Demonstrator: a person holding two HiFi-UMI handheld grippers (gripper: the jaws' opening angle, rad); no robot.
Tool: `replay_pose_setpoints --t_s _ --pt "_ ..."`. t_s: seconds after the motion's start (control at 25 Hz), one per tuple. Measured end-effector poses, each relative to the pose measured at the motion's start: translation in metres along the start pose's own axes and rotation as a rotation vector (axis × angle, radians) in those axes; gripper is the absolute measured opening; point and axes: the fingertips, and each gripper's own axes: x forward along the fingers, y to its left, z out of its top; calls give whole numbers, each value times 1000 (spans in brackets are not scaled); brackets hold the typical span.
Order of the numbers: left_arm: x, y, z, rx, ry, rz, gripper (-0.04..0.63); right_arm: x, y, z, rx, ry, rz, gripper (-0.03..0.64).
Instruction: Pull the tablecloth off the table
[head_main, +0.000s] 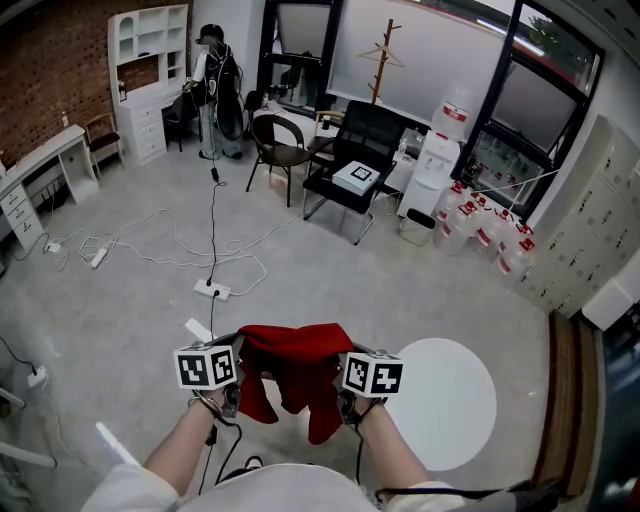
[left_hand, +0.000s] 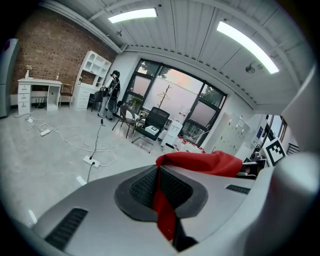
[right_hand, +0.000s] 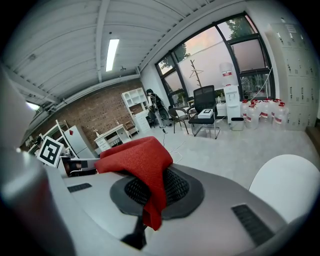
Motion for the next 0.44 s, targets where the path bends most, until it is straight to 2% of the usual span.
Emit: replay_pose_setpoints --t_s 0.44 --pt "3 0 0 -1 0 -22 23 1 -5 -2 2 -4 -17 40"
